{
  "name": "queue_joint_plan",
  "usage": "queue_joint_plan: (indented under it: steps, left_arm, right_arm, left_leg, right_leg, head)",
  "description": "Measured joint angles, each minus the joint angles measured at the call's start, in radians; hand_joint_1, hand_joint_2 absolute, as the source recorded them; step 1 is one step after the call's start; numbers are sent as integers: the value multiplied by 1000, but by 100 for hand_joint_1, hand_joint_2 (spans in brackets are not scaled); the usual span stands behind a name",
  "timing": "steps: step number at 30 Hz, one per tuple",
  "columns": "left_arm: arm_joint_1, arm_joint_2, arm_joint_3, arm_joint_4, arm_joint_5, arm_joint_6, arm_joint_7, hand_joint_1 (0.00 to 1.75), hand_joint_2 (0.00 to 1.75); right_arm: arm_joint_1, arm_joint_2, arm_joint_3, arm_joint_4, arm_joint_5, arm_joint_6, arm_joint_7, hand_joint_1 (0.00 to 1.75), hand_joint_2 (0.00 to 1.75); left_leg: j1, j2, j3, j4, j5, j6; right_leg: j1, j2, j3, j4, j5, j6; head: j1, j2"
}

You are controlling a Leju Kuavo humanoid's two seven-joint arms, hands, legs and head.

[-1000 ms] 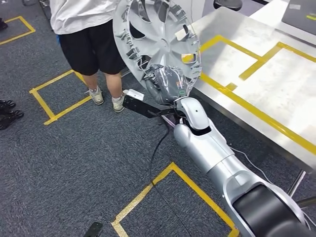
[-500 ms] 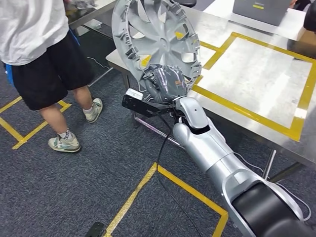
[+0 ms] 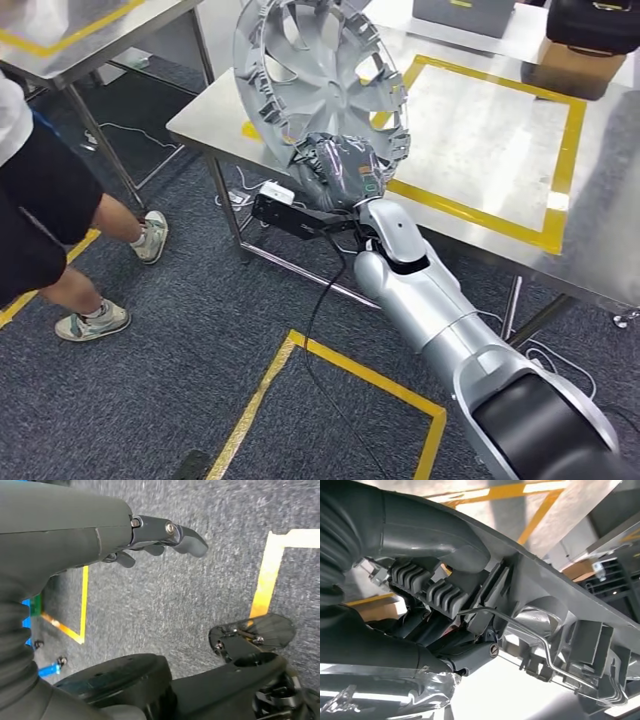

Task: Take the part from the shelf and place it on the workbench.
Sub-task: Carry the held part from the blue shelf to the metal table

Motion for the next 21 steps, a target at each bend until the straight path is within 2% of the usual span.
queue_joint_plan:
  steps: [1,3,5,7,8,9,10,11,12,13,14,16,18,19,21]
  left_arm:
    - [0,0,0,0,0,0,0,0,175]
    - [-2,0,0,0,0,0,0,0,175]
    - [-4,0,0,0,0,0,0,0,175]
    - [-3,0,0,0,0,0,0,0,175]
    - [-3,0,0,0,1,0,-1,0,175]
    - [-3,0,0,0,1,0,-1,0,175]
    - [-4,0,0,0,2,0,-1,0,175]
    - [-5,0,0,0,1,0,-2,0,175]
    - [-5,0,0,0,1,0,-2,0,175]
    - [-5,0,0,0,1,0,-1,0,175]
    - [-4,0,0,0,1,0,-1,0,175]
    - [-3,0,0,0,1,0,-1,0,175]
    - [-5,1,0,0,1,1,-1,0,175]
    - [-5,1,0,0,1,1,-1,0,175]
    - [-4,1,0,0,1,1,-1,0,175]
  right_arm:
    - [0,0,0,1,0,0,0,175,175]
    - [0,1,0,2,0,0,0,175,175]
    - [0,1,0,3,0,0,1,175,175]
    - [1,3,0,3,0,0,1,175,175]
    - [2,3,0,4,0,0,0,175,175]
    - [3,4,0,5,0,0,0,175,175]
    - [4,4,0,7,0,0,0,175,175]
    - [4,4,0,8,0,0,0,175,175]
    - [4,4,0,9,0,0,0,175,175]
    - [4,4,0,10,0,0,0,175,175]
    - [3,4,0,10,0,0,0,175,175]
    - [1,5,0,11,0,0,0,175,175]
    - [2,3,0,12,-1,0,0,175,175]
    - [2,2,0,12,-1,0,0,175,175]
    - [3,1,0,13,-2,0,0,175,175]
  left_leg:
    - [-3,9,2,-2,-1,-4]
    - [-1,22,8,-5,-5,-14]
    - [2,-6,-7,30,-32,-23]
    - [4,-48,-65,143,-86,-28]
    - [4,-57,-102,209,-110,-29]
    - [4,-61,-130,255,-118,-29]
    - [4,-63,-143,269,-109,-29]
    - [5,-66,-136,245,-81,-27]
    - [6,-75,-113,191,-44,-26]
    - [8,-97,-84,127,-10,-24]
    - [12,-117,-56,65,11,-22]
    - [14,-143,-28,6,18,-18]
    - [14,-126,-25,-1,17,-7]
    - [14,-115,-24,-3,19,0]
    - [15,-94,-21,-9,22,11]
  right_leg:
    - [3,4,2,-7,-3,-5]
    - [0,30,-1,-10,1,-16]
    - [-6,52,1,-13,4,-27]
    - [-10,73,1,-14,5,-36]
    - [-10,85,1,-14,5,-38]
    - [-10,98,1,-14,5,-39]
    - [-10,111,2,-14,5,-39]
    - [-12,124,3,-14,6,-38]
    - [-13,138,4,-14,6,-36]
    - [-15,151,3,-13,7,-32]
    - [-15,165,-1,-11,7,-27]
    - [-17,187,-8,-12,11,-14]
    - [-20,200,-14,-19,15,-1]
    - [-18,186,-20,-14,10,3]
    - [-12,127,-51,51,-32,9]
  head:
    - [-1,0]
    - [-2,0]
    - [-4,0]
    - [-9,0]
    - [-11,0]
    - [-12,0]
    - [-12,0]
    - [-12,0]
    - [-13,0]
    - [-13,0]
    - [-14,0]
    - [-15,0]
    - [-16,0]
    - [-14,0]
    - [-5,0]
